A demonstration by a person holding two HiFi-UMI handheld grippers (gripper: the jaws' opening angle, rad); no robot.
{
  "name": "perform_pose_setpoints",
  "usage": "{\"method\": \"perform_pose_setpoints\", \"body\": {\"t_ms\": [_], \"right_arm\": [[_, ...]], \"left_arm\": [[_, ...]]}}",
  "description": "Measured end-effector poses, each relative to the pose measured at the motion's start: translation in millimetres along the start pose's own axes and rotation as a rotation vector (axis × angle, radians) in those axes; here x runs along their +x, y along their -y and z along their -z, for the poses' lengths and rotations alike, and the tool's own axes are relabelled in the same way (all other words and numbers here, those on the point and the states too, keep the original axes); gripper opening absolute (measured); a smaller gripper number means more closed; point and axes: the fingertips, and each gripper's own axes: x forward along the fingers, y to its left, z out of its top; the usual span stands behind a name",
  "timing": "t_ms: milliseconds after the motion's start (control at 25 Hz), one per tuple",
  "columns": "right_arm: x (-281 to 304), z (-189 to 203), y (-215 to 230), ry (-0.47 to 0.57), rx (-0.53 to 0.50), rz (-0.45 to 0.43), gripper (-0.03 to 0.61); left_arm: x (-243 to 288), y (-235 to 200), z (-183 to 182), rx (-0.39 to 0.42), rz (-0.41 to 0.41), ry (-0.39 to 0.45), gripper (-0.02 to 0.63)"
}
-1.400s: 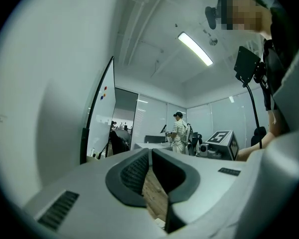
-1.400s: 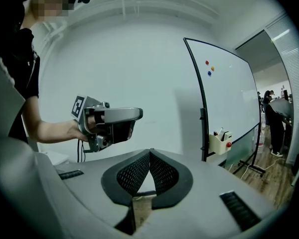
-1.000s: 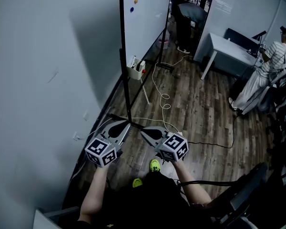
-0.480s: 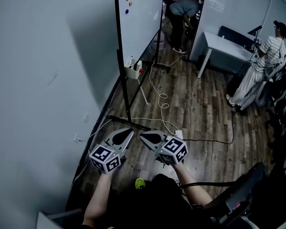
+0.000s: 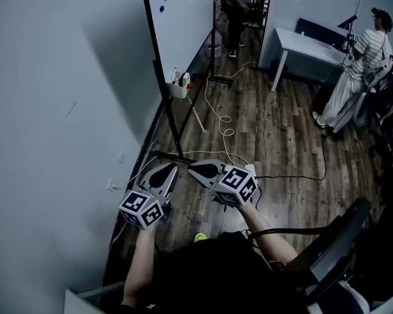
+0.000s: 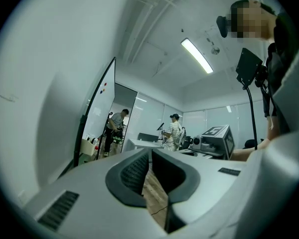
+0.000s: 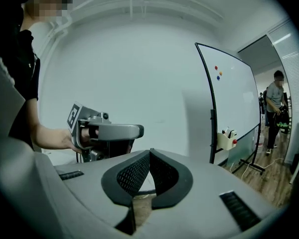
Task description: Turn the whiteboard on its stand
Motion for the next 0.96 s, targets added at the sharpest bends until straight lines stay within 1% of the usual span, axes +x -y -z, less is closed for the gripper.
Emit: {"method": "perform_pose_setpoints", "body": {"t_ms": [200, 360, 680, 960], "right_arm": [[12, 0, 0, -0.008, -0.001, -0.016, 0.018], [22, -1, -2, -0.011, -0.012, -0.03, 0.018], [26, 3, 1, -0.019, -0.016, -0.023, 0.018], [29, -8, 5, -0.007, -0.022, -0.017, 0.018]], "left_arm": [[-2, -11, -3, -0.002, -0.002, 0.01, 0.048], [-5, -17, 2, -0.006, -0.008, -0.002, 0.048], [-7, -23, 10, -0.02, -0.005, -0.011, 0.048], [-4, -26, 3, -0.016, 0.003, -0.008, 0.048]]}}
